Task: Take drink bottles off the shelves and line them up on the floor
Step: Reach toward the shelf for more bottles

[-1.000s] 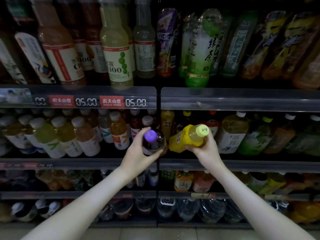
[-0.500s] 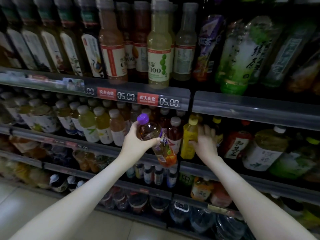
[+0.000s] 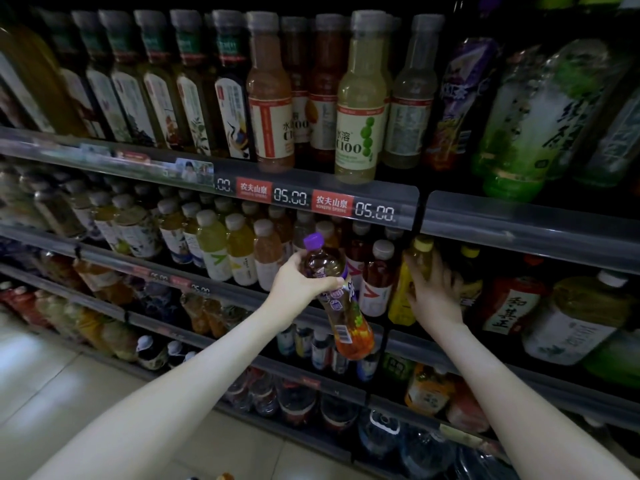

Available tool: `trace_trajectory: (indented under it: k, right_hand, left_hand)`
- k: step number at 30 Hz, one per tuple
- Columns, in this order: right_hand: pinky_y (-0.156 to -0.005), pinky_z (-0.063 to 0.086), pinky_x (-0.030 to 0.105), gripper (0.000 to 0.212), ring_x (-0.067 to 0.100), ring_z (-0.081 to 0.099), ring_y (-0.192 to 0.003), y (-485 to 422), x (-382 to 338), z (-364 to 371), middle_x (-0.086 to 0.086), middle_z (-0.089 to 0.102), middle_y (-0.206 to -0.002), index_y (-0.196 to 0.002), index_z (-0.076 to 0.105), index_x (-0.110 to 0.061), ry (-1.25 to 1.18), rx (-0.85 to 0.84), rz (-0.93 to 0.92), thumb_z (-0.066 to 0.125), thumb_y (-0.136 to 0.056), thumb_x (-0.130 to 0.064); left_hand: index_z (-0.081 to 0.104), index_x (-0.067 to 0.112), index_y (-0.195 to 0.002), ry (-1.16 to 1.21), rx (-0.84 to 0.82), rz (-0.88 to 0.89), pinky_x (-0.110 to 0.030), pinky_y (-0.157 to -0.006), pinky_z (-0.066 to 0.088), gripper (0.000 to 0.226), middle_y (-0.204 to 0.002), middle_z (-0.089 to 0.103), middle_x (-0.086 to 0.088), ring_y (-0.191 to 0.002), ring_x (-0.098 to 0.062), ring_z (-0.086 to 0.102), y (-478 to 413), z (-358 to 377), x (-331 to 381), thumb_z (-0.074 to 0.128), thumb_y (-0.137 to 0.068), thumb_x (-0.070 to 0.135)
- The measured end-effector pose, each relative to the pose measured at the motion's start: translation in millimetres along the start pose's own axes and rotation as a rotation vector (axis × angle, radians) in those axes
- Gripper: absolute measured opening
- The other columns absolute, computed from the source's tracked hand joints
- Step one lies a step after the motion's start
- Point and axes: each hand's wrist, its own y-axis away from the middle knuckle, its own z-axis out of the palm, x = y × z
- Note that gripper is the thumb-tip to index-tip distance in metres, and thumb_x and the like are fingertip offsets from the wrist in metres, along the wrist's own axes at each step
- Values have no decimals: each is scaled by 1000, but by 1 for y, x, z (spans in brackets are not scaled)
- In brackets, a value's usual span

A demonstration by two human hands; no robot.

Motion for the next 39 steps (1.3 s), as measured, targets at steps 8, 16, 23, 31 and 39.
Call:
trace_trajectory:
  k: [8,16,23,31,39]
  right_hand:
    - [-110,21,54,84,42,32,-125,-11,-7,5,25,25,-146,-151,20,-26,114,-92,113,67,-84,-12]
    - [-114,19,42,78,25,19,-143,39,-48,-30,9,23,-156,-152,12,-30,-510,-118,195,58,-90,-43]
    - [-103,43,23,70,-5,55,-113,93,-54,-80,-18,56,-126,-132,32,-49,-1149,-390,269,76,-78,-35]
    - [-99,48,39,78,4,62,-107,162,30,-130,-13,65,-116,-131,46,-33,-1196,-111,580,81,-62,-40]
    - [-83,51,21,49,2,65,-93,257,145,-194,-8,69,-103,-115,54,-24,-1236,148,775,80,-74,-14]
  left_hand:
    - [47,25,-125,-95,-59,8,-25,-86,52,76,-107,65,12,-97,-4,64,3,-8,1,89,-61,21]
    - [49,26,-120,-84,-143,-24,-22,-84,50,72,-106,65,12,-97,-4,64,3,-6,-6,89,-61,21]
    - [59,15,-121,-49,-371,2,-32,-89,55,74,-105,72,2,-96,-10,69,11,50,0,91,-55,28]
    - [53,25,-121,138,-698,-15,-35,-82,56,45,-106,71,3,-98,-11,68,66,144,38,71,-81,17]
    - [50,35,-118,-405,-977,256,-24,-86,53,54,-109,67,14,-94,2,65,182,271,56,78,-72,43]
